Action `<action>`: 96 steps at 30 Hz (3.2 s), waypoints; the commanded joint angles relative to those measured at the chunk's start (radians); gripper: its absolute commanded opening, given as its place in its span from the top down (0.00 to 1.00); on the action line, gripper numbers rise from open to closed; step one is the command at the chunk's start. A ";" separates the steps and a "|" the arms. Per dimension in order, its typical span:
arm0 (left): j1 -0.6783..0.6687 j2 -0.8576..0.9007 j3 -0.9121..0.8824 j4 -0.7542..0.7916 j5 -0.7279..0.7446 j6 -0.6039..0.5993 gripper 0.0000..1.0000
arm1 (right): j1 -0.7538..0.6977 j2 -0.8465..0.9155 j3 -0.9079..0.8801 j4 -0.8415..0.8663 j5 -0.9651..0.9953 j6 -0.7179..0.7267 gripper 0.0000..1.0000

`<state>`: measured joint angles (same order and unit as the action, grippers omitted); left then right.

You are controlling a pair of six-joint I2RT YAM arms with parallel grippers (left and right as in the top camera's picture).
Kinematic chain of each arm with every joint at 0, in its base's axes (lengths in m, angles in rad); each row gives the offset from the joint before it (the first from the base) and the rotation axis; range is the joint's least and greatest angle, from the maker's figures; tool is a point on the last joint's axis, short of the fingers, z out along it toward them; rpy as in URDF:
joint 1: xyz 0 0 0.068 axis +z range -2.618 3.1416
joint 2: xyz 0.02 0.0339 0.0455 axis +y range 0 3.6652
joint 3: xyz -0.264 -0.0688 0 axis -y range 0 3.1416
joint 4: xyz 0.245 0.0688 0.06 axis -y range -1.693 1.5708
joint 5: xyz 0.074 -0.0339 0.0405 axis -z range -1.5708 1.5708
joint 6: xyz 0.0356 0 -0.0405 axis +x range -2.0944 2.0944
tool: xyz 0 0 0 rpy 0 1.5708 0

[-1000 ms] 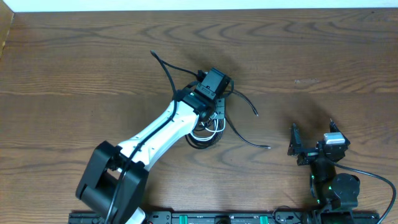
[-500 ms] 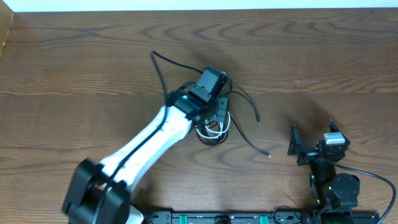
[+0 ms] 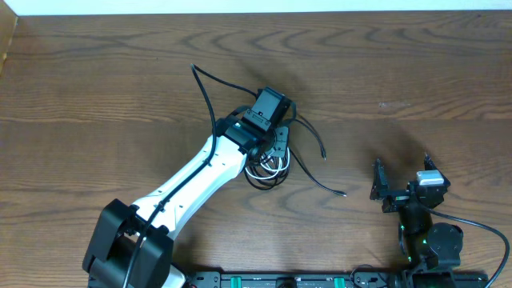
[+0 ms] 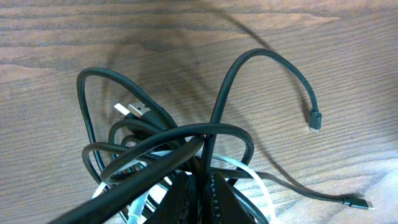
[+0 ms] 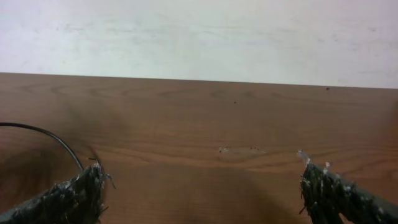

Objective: Untangle cables
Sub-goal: 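Lift the grasped black cables upward with the left gripper, then move the right gripper left toward the cable bundle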

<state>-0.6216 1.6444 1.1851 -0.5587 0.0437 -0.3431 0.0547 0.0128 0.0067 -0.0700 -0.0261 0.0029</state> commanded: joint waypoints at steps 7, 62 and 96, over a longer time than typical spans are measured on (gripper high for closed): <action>0.007 0.050 -0.006 0.062 -0.003 -0.009 0.89 | 0.005 -0.002 -0.001 0.007 -0.123 0.011 0.01; 0.003 0.171 -0.006 0.323 0.047 -0.058 0.92 | 0.005 -0.002 -0.001 0.018 -0.248 0.526 0.01; 0.010 -0.084 -0.006 -0.018 0.006 -0.103 0.93 | 0.006 0.975 0.566 -0.198 -0.855 0.369 0.52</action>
<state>-0.6216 1.5330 1.1816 -0.5629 0.1234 -0.4706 0.0547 0.9695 0.5560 -0.2489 -0.8200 0.4397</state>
